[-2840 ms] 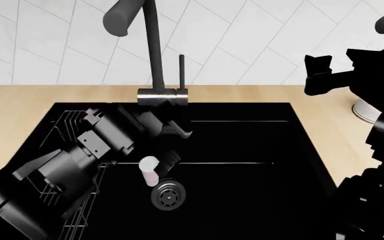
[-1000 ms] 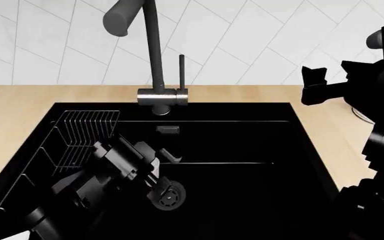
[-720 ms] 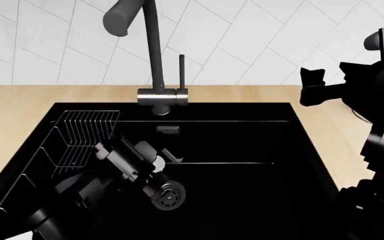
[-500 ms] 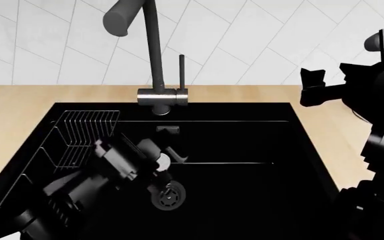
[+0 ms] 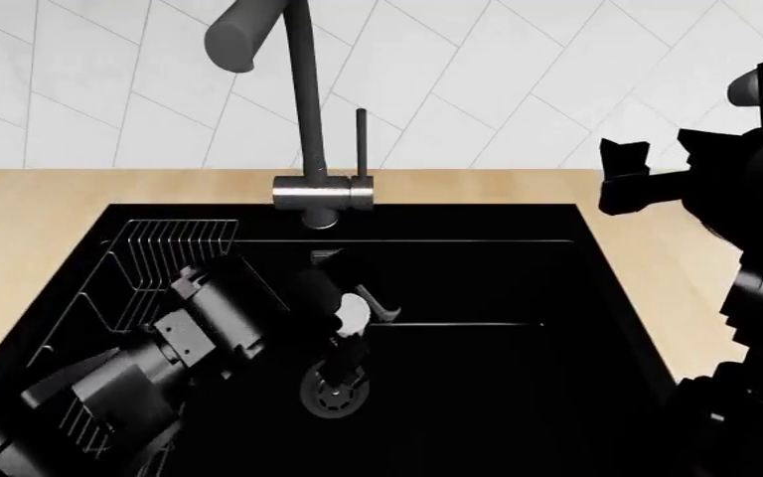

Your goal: Pick the cup and bowl from the sink and place them on the counter for drying.

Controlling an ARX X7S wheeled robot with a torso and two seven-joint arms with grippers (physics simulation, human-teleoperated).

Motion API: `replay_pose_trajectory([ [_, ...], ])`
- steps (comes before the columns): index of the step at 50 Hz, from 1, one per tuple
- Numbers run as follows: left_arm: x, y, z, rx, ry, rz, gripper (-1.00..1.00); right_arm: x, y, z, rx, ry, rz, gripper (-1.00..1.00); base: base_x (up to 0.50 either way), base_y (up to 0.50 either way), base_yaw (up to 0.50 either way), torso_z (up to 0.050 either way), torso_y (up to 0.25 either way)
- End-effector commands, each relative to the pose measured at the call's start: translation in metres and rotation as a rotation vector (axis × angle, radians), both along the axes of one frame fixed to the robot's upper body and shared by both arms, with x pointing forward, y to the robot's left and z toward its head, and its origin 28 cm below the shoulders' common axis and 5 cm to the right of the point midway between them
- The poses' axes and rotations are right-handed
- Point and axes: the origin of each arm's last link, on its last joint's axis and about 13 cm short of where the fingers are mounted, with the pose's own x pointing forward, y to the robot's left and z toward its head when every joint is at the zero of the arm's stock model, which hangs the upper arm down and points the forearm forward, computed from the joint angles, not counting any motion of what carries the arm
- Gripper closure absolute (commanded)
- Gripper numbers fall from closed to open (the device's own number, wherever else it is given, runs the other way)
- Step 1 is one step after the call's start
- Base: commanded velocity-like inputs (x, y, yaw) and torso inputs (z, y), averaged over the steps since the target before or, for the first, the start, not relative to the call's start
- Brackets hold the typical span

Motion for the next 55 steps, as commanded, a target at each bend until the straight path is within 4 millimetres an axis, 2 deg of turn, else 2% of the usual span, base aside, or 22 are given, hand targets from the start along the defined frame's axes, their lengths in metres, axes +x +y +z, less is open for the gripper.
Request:
replay_pose_trajectory([
  [1,-0.008,-0.004,0.029,-0.117,-0.058,-0.021,1.00,-0.005,-0.002,0.004,-0.002,-0.010,-0.016,-1.00,0.00,0.00,0.00,0.000,0.000],
  [9,-0.031,-0.006,0.039,-0.136,-0.075,-0.063,1.00,-0.005,-0.003,0.004,0.005,-0.003,-0.026,-1.00,0.00,0.00,0.00,0.000,0.000],
  [17,-0.039,-0.006,0.052,-0.150,-0.101,-0.079,1.00,-0.005,-0.003,0.003,0.004,-0.002,-0.021,-1.00,0.00,0.00,0.00,0.000,0.000],
  [23,-0.043,0.005,0.067,-0.207,-0.162,-0.068,1.00,-0.010,-0.007,0.002,-0.005,0.026,-0.034,-1.00,0.00,0.00,0.00,0.000,0.000],
  [27,-0.049,0.011,0.076,-0.234,-0.140,-0.044,1.00,-0.011,-0.006,0.004,-0.023,0.029,-0.022,-1.00,0.00,0.00,0.00,0.000,0.000],
  [34,-0.073,0.016,0.085,-0.239,-0.146,-0.057,1.00,-0.009,-0.007,0.001,-0.019,0.015,-0.054,-1.00,0.00,0.00,0.00,0.000,0.000],
  [35,-0.077,0.018,0.087,-0.256,-0.153,-0.045,1.00,-0.009,-0.009,0.002,0.025,0.011,-0.113,-1.00,0.00,0.00,0.00,0.000,0.000],
  [39,-0.090,0.021,0.095,-0.272,-0.166,-0.046,1.00,-0.010,-0.010,0.001,0.067,0.020,-0.085,-1.00,0.00,0.00,0.00,0.000,0.003],
  [47,-0.088,0.037,0.114,-0.301,-0.166,0.085,1.00,-0.008,-0.005,0.000,0.067,0.048,-0.020,-1.00,0.00,0.00,0.00,0.000,0.000],
  [49,-0.093,0.039,0.114,-0.280,-0.173,0.041,1.00,-0.008,-0.004,0.000,0.069,0.050,-0.014,-1.00,0.00,0.00,0.00,0.000,0.000],
  [55,-0.097,0.048,0.127,-0.268,-0.170,0.091,1.00,-0.008,-0.002,-0.001,0.043,0.069,0.019,-1.00,0.00,0.00,0.00,0.000,0.000],
])
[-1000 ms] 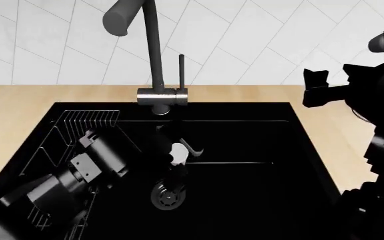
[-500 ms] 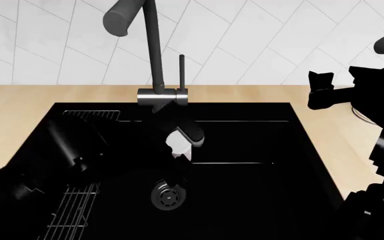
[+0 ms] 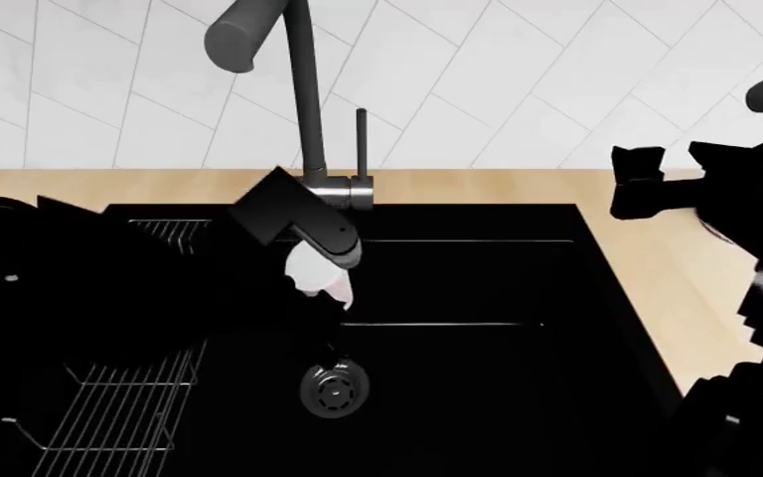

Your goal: Pick the cup and bowl from the sink and place them on the counter for drying.

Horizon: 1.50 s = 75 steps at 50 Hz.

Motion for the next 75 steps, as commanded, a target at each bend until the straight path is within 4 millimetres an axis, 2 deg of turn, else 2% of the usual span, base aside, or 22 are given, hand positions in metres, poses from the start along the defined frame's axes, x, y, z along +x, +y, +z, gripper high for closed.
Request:
replay_pose_trajectory([
  [1,-0.012,0.016,0.024,-0.022,-0.008,0.053,1.00,0.000,0.004,-0.001,-0.001,0.024,0.049,-1.00,0.00,0.00,0.00,0.000,0.000],
  [6,-0.012,0.024,0.032,-0.002,0.000,0.106,1.00,0.001,0.004,-0.006,-0.012,0.024,0.055,-1.00,0.00,0.00,0.00,0.000,0.000],
  [11,-0.015,0.035,0.054,-0.015,0.001,0.167,1.00,0.002,0.003,-0.008,-0.012,0.028,0.053,-1.00,0.00,0.00,0.00,0.000,0.000],
  [14,-0.013,0.037,0.058,-0.011,-0.015,0.194,1.00,0.004,0.003,-0.011,-0.008,0.029,0.053,-1.00,0.00,0.00,0.00,0.000,0.000],
  [19,-0.006,0.056,0.063,0.032,-0.007,0.304,1.00,0.003,0.003,-0.012,-0.030,0.041,0.050,-1.00,0.00,0.00,0.00,0.000,0.000],
  [23,-0.001,0.063,0.068,0.037,-0.005,0.362,1.00,0.001,0.002,-0.010,-0.026,0.040,0.047,-1.00,0.00,0.00,0.00,0.000,0.000],
  [26,-0.008,0.073,0.066,0.043,0.011,0.393,1.00,0.001,0.001,-0.011,-0.022,0.043,0.048,-1.00,0.00,0.00,0.00,0.000,0.000],
  [30,-0.012,0.072,0.062,0.058,0.027,0.388,1.00,0.001,0.001,-0.011,-0.023,0.046,0.050,-1.00,0.00,0.00,0.00,0.000,0.000],
  [32,-0.016,0.080,0.061,0.092,0.036,0.385,1.00,0.001,0.001,-0.011,-0.024,0.045,0.051,-1.00,0.00,0.00,0.00,0.000,0.000],
  [36,-0.020,0.097,0.059,0.153,0.057,0.501,1.00,-0.001,-0.001,-0.009,-0.025,0.042,0.048,-1.00,0.00,0.00,0.00,0.000,0.000],
  [38,-0.017,0.102,0.062,0.094,0.056,0.581,1.00,-0.001,-0.001,-0.009,-0.021,0.040,0.048,-1.00,0.00,0.00,0.00,0.000,0.000],
  [40,-0.019,0.106,0.065,0.035,0.088,0.569,1.00,-0.001,-0.002,-0.010,-0.023,0.040,0.047,-1.00,0.00,0.00,0.00,0.000,0.000],
  [44,-0.011,0.115,0.064,0.027,0.103,0.637,1.00,-0.001,0.000,-0.011,-0.024,0.041,0.055,-1.00,0.00,0.00,0.00,0.000,0.000],
  [47,-0.012,0.129,0.065,0.072,0.115,0.685,1.00,-0.003,0.001,-0.009,-0.036,0.046,0.056,-1.00,0.00,0.00,0.00,0.000,0.000],
  [56,-0.034,0.157,0.066,0.111,0.168,0.791,1.00,-0.001,0.002,-0.008,-0.034,0.046,0.062,-1.00,0.00,0.00,0.00,0.000,0.000],
  [57,-0.032,0.156,0.065,0.089,0.178,0.804,1.00,-0.001,0.003,-0.008,-0.037,0.046,0.065,-1.00,0.00,0.00,0.00,0.000,0.000],
  [60,-0.035,0.174,0.064,0.099,0.194,0.875,1.00,0.000,0.004,-0.010,-0.037,0.051,0.074,-1.00,0.00,0.00,0.00,0.000,0.000],
  [63,-0.038,0.182,0.064,0.085,0.193,0.901,1.00,0.000,0.004,-0.011,-0.036,0.053,0.075,-1.00,0.00,0.00,0.00,0.000,0.000],
  [71,-0.041,0.194,0.053,0.155,0.208,0.950,1.00,0.002,0.006,-0.014,-0.033,0.061,0.080,-1.00,0.00,0.00,0.00,0.000,0.000],
  [75,-0.041,0.205,0.047,0.130,0.223,1.015,1.00,0.002,0.005,-0.017,-0.029,0.063,0.076,-1.00,0.00,0.00,0.00,0.000,0.000],
])
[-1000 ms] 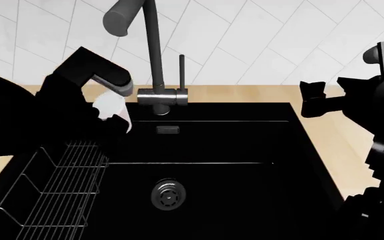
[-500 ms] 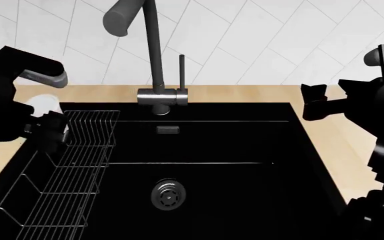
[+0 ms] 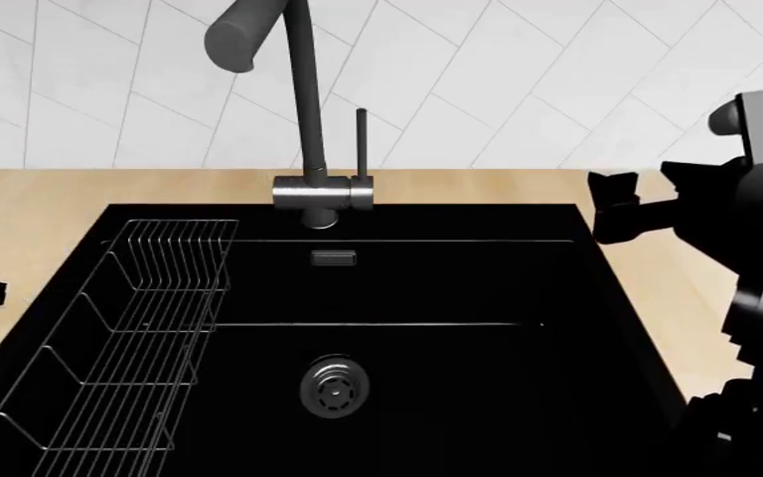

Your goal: Pick the cup and bowl from the sink and place them on the counter for drying.

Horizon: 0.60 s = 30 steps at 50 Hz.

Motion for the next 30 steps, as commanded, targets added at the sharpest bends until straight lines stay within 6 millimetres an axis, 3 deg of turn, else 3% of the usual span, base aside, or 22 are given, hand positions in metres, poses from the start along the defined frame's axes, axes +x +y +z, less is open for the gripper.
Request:
replay_pose_trajectory([
  [1,-0.007,0.026,-0.012,0.018,0.030,0.116,1.00,0.001,0.001,-0.006,0.013,0.009,0.003,-1.00,0.00,0.00,0.00,0.000,0.000],
  [12,-0.009,0.025,-0.035,0.015,0.091,0.133,1.00,0.005,0.003,-0.008,0.010,0.020,0.010,-1.00,0.00,0.00,0.00,0.000,0.000],
  [30,-0.021,0.041,-0.064,-0.035,0.120,0.192,1.00,0.008,0.005,-0.013,0.014,0.033,0.017,-1.00,0.00,0.00,0.00,0.000,0.001],
])
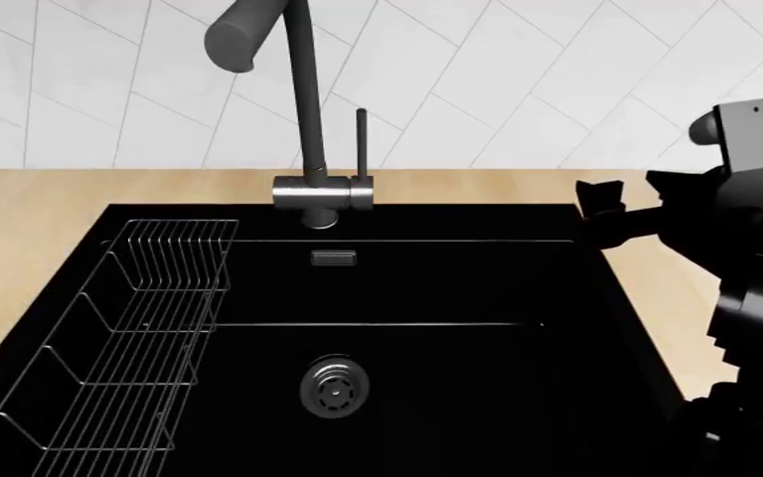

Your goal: Pick the cup and bowl from the sink and place them on the counter for drying.

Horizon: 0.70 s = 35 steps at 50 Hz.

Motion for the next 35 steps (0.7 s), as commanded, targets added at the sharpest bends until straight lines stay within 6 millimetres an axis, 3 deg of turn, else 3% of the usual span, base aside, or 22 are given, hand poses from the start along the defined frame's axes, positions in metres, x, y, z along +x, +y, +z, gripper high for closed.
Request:
replay_pose_trajectory([
  [1,-0.004,0.009,-0.020,-0.037,0.013,0.033,1.00,0.001,0.001,-0.002,0.009,0.007,0.002,-1.00,0.00,0.00,0.00,0.000,0.000],
  [15,-0.007,0.009,-0.034,-0.044,0.040,0.040,1.00,0.006,0.005,-0.006,0.006,0.018,0.015,-1.00,0.00,0.00,0.00,0.000,0.000],
  [20,-0.007,0.010,-0.025,-0.032,0.026,0.032,1.00,0.006,0.006,-0.004,0.006,0.022,0.023,-1.00,0.00,0.00,0.00,0.000,0.000],
  [21,-0.007,0.011,-0.024,-0.030,0.022,0.031,-1.00,0.006,0.006,-0.005,0.005,0.022,0.023,-1.00,0.00,0.00,0.00,0.000,0.000],
  [27,-0.008,0.012,-0.010,-0.018,-0.013,0.035,-1.00,0.006,0.005,-0.007,0.011,0.022,0.023,-1.00,0.00,0.00,0.00,0.000,0.000],
  [35,-0.009,0.009,-0.007,-0.014,-0.020,0.023,-1.00,0.003,0.004,-0.008,0.015,0.020,0.020,-1.00,0.00,0.00,0.00,0.000,0.000],
])
